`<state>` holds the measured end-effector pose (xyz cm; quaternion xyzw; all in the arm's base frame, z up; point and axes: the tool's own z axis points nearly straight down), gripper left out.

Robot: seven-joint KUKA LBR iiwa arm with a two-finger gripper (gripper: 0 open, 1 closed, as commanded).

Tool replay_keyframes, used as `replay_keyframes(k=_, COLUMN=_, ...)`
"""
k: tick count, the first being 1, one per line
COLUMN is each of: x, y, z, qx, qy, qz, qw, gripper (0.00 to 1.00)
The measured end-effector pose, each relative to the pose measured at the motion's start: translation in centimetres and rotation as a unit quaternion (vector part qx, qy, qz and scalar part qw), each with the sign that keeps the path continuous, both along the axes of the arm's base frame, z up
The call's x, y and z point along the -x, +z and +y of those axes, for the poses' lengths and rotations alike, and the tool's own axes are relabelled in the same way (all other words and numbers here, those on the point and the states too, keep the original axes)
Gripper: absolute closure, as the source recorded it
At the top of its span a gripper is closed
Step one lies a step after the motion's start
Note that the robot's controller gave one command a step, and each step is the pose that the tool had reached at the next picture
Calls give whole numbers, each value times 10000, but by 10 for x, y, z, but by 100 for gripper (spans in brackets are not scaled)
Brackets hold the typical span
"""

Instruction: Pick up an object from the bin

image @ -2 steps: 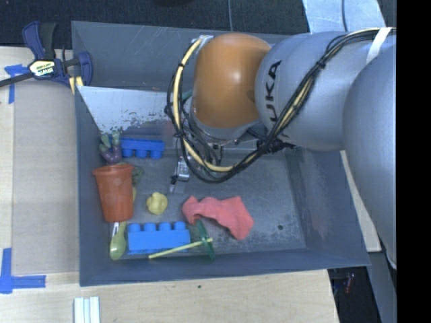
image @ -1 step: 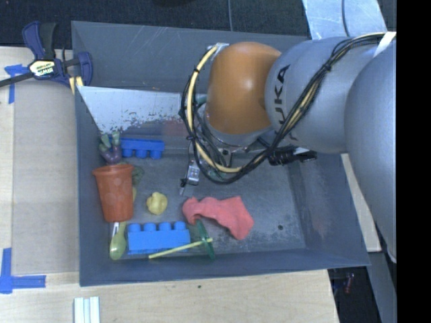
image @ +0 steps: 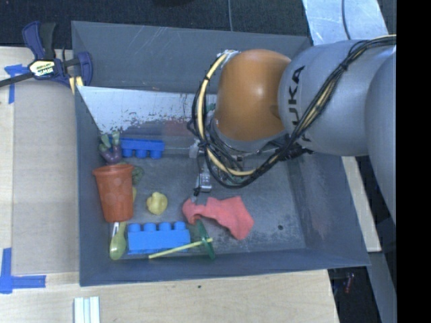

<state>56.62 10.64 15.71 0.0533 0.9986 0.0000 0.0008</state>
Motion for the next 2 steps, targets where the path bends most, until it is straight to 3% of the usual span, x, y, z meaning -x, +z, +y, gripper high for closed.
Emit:
replay_keyframes(k=1, x=36, y=-32, z=-27, qx=3, qy=624, qz=-8, qw=9981, gripper=0)
replay_keyframes(k=2, x=55, y=-86, z=-50, qx=3, qy=836, qz=-46, qw=9965, gripper=0)
